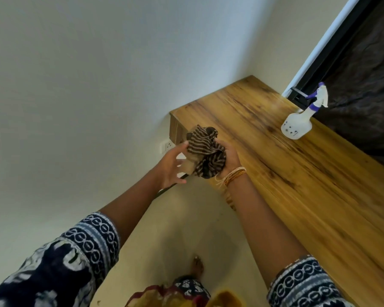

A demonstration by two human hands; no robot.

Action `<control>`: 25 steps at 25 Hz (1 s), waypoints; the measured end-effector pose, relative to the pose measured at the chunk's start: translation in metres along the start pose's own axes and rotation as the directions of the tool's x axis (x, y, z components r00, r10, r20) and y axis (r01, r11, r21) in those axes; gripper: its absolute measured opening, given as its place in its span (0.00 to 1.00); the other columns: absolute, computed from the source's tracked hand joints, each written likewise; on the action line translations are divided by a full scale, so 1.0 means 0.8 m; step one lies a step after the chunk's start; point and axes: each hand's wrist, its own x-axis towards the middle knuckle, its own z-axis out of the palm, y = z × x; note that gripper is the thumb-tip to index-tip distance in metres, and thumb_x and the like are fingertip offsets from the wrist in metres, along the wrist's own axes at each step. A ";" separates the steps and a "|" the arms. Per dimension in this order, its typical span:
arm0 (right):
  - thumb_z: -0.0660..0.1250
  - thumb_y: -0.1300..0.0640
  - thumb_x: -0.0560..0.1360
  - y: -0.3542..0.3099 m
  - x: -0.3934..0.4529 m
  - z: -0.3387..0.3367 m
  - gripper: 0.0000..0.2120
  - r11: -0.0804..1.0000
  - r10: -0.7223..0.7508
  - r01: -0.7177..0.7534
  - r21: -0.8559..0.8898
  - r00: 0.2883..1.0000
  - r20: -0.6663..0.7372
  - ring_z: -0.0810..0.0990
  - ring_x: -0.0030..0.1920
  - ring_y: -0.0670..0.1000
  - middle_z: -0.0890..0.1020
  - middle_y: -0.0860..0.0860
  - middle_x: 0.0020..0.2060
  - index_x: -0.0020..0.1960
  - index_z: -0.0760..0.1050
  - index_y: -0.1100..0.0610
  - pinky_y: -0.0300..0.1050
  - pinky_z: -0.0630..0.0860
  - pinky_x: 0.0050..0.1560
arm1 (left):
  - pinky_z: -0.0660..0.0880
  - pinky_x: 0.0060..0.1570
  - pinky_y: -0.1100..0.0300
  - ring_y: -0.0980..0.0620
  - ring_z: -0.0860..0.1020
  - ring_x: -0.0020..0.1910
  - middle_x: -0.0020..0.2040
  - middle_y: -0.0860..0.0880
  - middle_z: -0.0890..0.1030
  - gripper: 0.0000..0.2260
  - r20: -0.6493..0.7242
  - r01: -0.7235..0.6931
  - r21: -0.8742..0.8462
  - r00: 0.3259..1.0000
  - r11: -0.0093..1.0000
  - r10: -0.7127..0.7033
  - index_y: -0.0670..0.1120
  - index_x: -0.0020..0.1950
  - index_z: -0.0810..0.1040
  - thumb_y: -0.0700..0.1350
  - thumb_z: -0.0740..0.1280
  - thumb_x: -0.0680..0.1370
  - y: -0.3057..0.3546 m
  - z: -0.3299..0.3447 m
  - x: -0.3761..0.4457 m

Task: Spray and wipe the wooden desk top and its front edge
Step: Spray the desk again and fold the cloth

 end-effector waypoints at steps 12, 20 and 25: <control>0.74 0.48 0.73 -0.127 -0.035 -0.088 0.11 0.588 -0.553 0.162 -0.792 0.795 -0.248 0.82 0.32 0.50 0.85 0.55 0.35 0.38 0.82 0.55 0.43 0.77 0.33 | 0.80 0.50 0.43 0.39 0.82 0.51 0.55 0.37 0.82 0.16 -0.061 -0.035 -0.256 0.998 0.966 0.020 0.38 0.59 0.78 0.45 0.72 0.75 0.017 0.140 0.056; 0.75 0.57 0.70 -0.303 0.040 -0.243 0.27 0.765 -0.584 0.148 -0.627 0.569 -0.579 0.79 0.53 0.56 0.78 0.60 0.62 0.65 0.71 0.62 0.50 0.78 0.53 | 0.79 0.36 0.53 0.42 0.83 0.44 0.50 0.39 0.83 0.17 -0.154 -0.083 -0.247 0.987 0.965 0.046 0.39 0.56 0.78 0.45 0.75 0.72 0.051 0.226 0.154; 0.77 0.58 0.69 -0.341 0.072 -0.280 0.42 0.650 -0.642 0.199 -0.733 0.660 -0.391 0.75 0.64 0.55 0.72 0.56 0.69 0.77 0.58 0.56 0.47 0.73 0.61 | 0.79 0.44 0.48 0.40 0.81 0.46 0.49 0.39 0.82 0.16 -0.218 -0.047 -0.130 0.976 0.990 0.018 0.36 0.60 0.76 0.42 0.72 0.75 0.059 0.241 0.202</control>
